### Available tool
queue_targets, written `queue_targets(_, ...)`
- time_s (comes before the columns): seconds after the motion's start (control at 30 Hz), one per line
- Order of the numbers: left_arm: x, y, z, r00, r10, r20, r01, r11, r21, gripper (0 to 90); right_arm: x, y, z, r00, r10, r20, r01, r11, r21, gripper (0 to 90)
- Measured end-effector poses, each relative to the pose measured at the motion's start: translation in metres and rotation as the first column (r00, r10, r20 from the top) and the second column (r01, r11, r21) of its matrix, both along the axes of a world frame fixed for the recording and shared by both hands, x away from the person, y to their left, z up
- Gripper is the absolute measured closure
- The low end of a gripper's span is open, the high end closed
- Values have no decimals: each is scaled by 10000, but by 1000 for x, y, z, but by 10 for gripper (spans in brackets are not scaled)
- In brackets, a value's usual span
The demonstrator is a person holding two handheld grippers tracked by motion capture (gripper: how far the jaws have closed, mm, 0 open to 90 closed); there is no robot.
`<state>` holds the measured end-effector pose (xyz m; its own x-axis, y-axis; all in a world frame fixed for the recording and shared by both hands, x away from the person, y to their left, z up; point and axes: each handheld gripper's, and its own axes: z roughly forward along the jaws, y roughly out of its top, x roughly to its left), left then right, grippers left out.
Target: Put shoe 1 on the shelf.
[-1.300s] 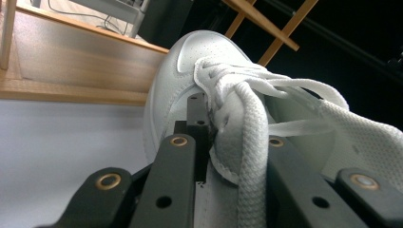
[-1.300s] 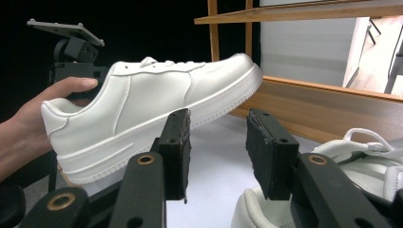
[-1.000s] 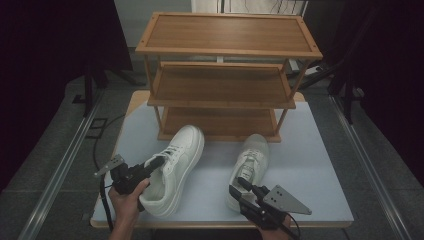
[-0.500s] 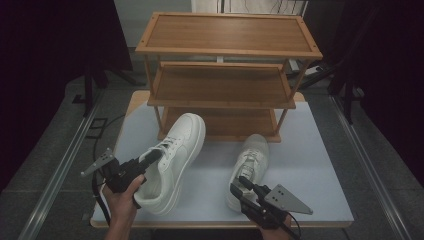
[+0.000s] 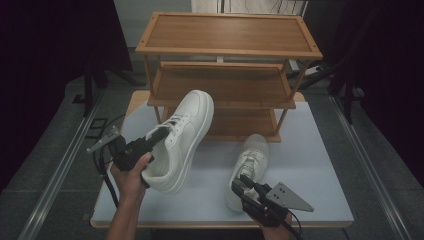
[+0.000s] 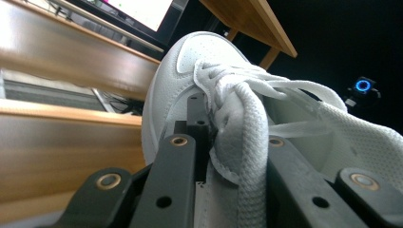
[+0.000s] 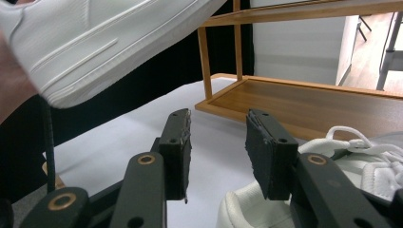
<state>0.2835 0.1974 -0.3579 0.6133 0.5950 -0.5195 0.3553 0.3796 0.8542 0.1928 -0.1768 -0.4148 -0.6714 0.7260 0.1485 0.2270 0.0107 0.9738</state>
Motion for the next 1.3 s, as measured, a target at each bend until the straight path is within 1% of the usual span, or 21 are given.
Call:
queue_targets(0.07,6,-3,6,9999,128,55,-128,9999,89,819,0,-1,2,10000,18,-57,-16,9997,233,612)
queue_targets(0.17,17,-8,15,9998,132,142,-134,9998,144,819,-2,-2,5,9998,-146,156,144,9999,82,613)
queue_targets(0.23,25,-10,19,9998,130,143,-132,9998,169,819,-2,-3,7,9997,-174,185,172,9998,138,613)
queue_targets(0.4,42,-18,31,9987,491,111,-495,9981,354,818,-1,-3,8,9998,-155,143,152,9997,171,612)
queue_targets(0.5,53,-26,34,9975,699,94,-703,9967,409,818,-1,-3,8,9999,-100,120,99,9998,147,611)
queue_targets(0.53,53,-26,34,9975,699,94,-703,9967,409,818,-1,-3,8,9999,-99,91,97,9998,150,611)
queue_targets(0.57,60,-32,36,9969,788,64,-791,9956,505,818,-1,-3,8,9999,-95,104,94,9999,134,611)
queue_targets(0.63,68,-40,38,9963,855,6,-854,9947,578,817,-1,-3,8,9999,-96,86,95,9999,135,611)
queue_targets(0.83,85,-54,42,9947,1015,-141,-1008,9939,444,816,-2,-3,8,9999,-77,83,75,9999,131,611)
queue_targets(0.87,87,-55,43,9946,1031,-156,-1023,9939,413,817,-2,-3,8,9999,-74,78,73,9999,127,611)
queue_targets(0.93,92,-57,44,9938,1091,-200,-1087,9939,207,814,-2,-4,9,9999,-69,74,68,9999,133,611)
queue_targets(1.0,95,-58,45,9931,1154,-212,-1150,9932,184,814,-2,-4,9,9999,-86,78,85,9999,148,611)
queue_targets(1.03,100,-60,48,9913,1297,-225,-1293,9914,210,814,-2,-5,9,9999,-101,90,100,9998,159,611)
queue_targets(1.13,108,-64,53,9886,1494,-193,-1487,9882,356,813,-2,-5,10,9998,-161,93,160,9997,177,617)
queue_targets(1.2,110,-66,53,9878,1546,-181,-1537,9872,436,813,-1,-5,10,9997,-199,119,197,9997,139,619)
queue_targets(1.27,114,-70,55,9859,1667,-121,-1658,9845,567,813,-2,-5,10,9996,-227,143,225,9997,97,620)
queue_targets(1.3,116,-70,55,9860,1661,-171,-1649,9847,562,812,-2,-5,9,9996,-240,157,238,9997,95,620)
